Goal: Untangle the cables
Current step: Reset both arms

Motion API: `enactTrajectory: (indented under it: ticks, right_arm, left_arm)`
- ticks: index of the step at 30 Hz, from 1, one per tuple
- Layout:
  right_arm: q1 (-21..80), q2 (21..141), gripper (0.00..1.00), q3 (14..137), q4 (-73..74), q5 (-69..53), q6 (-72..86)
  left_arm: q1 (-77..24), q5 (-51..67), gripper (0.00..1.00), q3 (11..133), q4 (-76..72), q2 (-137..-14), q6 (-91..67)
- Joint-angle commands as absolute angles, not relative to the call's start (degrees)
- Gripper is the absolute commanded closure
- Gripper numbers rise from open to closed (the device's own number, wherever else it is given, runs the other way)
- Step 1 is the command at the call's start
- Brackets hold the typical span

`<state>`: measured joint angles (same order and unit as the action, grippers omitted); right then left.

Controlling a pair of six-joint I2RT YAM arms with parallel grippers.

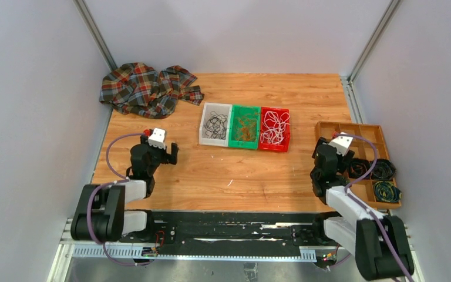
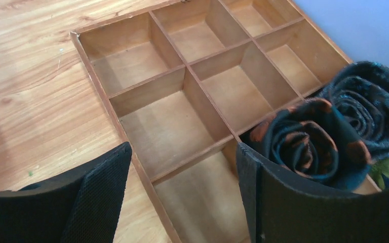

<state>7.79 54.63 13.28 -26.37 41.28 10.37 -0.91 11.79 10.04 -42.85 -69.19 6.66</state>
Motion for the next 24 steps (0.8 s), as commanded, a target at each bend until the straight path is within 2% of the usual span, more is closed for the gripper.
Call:
enactTrajectory:
  ticks: [1, 3, 5, 6, 7, 8, 11, 24]
  right_arm:
    - [6.23, 63.47, 0.25, 12.44, -42.89, 38.14, 3.65]
    - [5.39, 67.66, 0.25, 12.05, -46.96, 34.88, 3.19]
    - [5.30, 74.22, 0.26, 10.26, -57.67, 32.44, 0.05]
    - [5.62, 76.89, 0.26, 10.29, -61.99, 28.28, -2.77]
    - [6.02, 78.40, 0.26, 11.06, -60.32, 20.88, -5.27]
    - [6.38, 79.79, 0.26, 10.92, -61.11, 18.42, -6.56]
    - [6.58, 82.57, 0.23, 9.66, -68.21, 20.20, -6.81]
    - [6.51, 82.06, 0.20, 11.21, -64.08, 22.01, -5.96]
  left_arm:
    - [-0.53, 8.47, 0.02, 9.26, -64.32, -77.60, 5.46]
    - [-0.57, 8.06, 0.02, 8.64, -67.52, -78.86, 4.81]
    - [-0.56, 5.98, 0.02, 9.94, -61.17, -76.57, 4.99]
    - [-0.55, 5.44, 0.02, 10.13, -61.37, -77.11, 4.32]
    - [-0.56, 5.01, 0.02, 10.42, -62.80, -78.25, 3.62]
    - [-0.60, 4.42, 0.02, 10.57, -63.31, -78.71, 3.22]
    - [-0.59, 4.13, 0.02, 11.17, -60.37, -77.90, 3.45]
    - [-0.54, 4.02, 0.02, 10.72, -62.07, -78.11, 3.15]
